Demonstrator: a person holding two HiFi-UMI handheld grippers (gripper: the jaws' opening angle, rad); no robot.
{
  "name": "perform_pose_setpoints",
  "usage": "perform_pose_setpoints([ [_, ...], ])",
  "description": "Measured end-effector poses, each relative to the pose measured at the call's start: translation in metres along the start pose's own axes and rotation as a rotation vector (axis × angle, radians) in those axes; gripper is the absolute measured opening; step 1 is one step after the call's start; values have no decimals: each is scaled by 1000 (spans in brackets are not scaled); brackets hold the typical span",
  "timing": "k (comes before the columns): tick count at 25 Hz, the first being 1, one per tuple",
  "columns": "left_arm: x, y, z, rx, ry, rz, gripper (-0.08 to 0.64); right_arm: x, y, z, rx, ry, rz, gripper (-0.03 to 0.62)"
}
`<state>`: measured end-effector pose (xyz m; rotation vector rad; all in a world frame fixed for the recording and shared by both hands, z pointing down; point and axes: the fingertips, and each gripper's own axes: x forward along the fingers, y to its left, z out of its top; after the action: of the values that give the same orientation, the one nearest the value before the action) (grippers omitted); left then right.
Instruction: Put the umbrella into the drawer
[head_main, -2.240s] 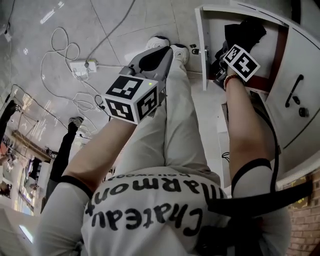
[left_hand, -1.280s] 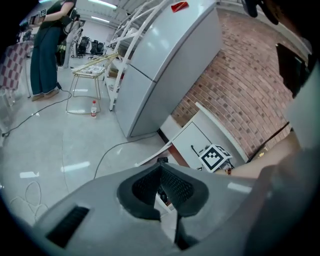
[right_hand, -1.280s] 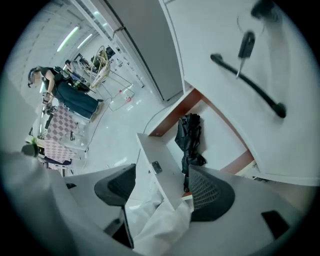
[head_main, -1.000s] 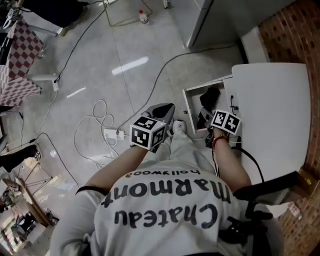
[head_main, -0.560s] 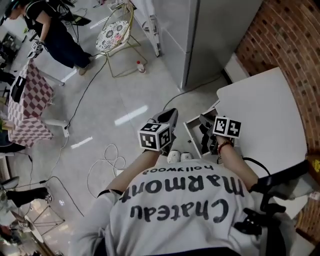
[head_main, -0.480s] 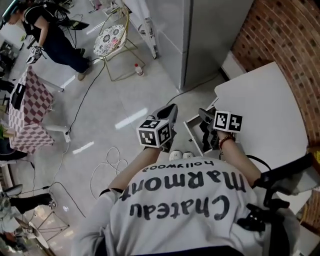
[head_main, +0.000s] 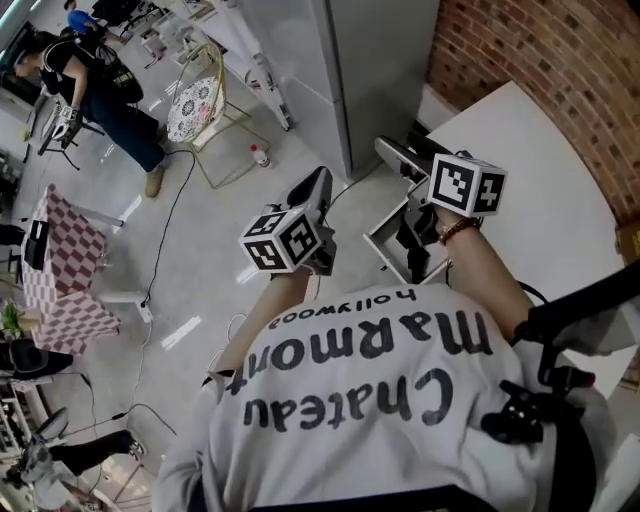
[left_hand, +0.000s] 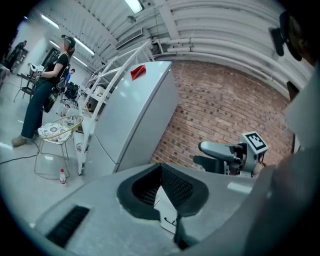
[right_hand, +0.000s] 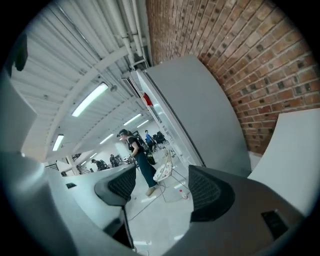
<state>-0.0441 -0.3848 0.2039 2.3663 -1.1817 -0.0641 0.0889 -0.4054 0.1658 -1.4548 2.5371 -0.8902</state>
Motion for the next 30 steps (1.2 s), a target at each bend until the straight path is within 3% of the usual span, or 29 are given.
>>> perform_pose_setpoints([
  [5,-13,-24,23,21,-53,-75,15,-33,34,34,29,-130,86,327],
  [9,-40,-45,38,7,-95,-123,15,-76,70,58,-29,-243,121,317],
  [10,-44,-52,42,7,-107,-136,15,-87,75,64,-46,-274,122,292],
  [12,-49,-69,49,25,-130,-164,15,-108,79,75,-84,-329,115,154],
  [14,-51,-86,54,63,-149,-182,15,-122,80,79,-125,-349,111,144],
  [19,-48,-122,41,132,-146,-171,15,-150,61,66,-272,-295,42,73],
  [26,-59,-180,-11,82,-129,-125,15,-214,22,31,-334,-162,-55,20],
  [30,-69,-217,-46,69,-118,-106,15,-250,9,10,-380,-110,-59,15],
])
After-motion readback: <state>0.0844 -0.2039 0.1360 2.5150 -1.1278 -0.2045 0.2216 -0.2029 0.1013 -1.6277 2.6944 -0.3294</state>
